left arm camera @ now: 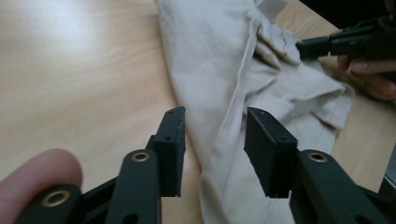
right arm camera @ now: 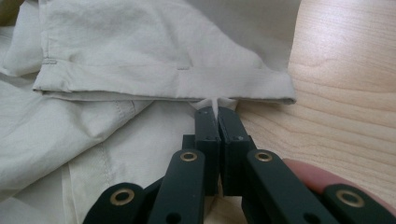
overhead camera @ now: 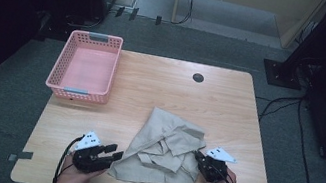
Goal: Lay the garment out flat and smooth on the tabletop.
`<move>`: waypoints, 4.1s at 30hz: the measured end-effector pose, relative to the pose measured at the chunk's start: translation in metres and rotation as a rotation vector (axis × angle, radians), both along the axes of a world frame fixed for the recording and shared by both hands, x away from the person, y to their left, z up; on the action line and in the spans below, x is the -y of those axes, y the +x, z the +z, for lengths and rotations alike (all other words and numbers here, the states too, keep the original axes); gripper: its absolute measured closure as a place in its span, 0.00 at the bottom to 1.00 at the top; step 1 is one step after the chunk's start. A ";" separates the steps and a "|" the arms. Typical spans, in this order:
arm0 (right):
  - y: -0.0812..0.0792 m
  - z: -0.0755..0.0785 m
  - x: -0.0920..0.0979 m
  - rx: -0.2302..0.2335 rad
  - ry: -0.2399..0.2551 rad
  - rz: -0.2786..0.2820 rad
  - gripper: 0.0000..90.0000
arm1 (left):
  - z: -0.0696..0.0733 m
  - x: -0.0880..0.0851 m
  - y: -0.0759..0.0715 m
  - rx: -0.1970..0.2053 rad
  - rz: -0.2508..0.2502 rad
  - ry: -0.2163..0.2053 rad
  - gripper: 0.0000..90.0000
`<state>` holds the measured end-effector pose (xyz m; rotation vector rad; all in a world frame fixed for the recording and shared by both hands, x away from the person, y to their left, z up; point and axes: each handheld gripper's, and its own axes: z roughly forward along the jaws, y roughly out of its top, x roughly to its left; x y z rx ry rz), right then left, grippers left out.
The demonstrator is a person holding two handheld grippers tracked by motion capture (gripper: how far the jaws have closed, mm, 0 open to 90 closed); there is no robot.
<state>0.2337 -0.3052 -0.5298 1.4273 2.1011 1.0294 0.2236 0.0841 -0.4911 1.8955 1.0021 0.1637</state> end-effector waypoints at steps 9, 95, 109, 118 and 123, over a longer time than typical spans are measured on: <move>-0.003 -0.002 -0.002 0.027 -0.010 -0.005 0.99 | 0.021 0.069 0.028 0.060 -0.054 0.117 0.59; -0.001 -0.002 0.000 0.021 0.001 -0.013 0.99 | -0.011 0.056 0.029 -0.042 0.213 -0.052 0.93; -0.003 -0.002 0.002 0.046 -0.075 -0.064 0.99 | -0.011 -0.008 0.038 -0.021 0.332 -0.038 0.94; -0.008 -0.002 0.024 0.010 0.012 -0.089 0.95 | -0.028 -0.025 0.046 -0.051 0.338 -0.040 0.91; -0.013 0.003 0.033 0.023 0.059 -0.111 0.83 | -0.020 -0.017 0.043 -0.026 0.288 -0.073 0.80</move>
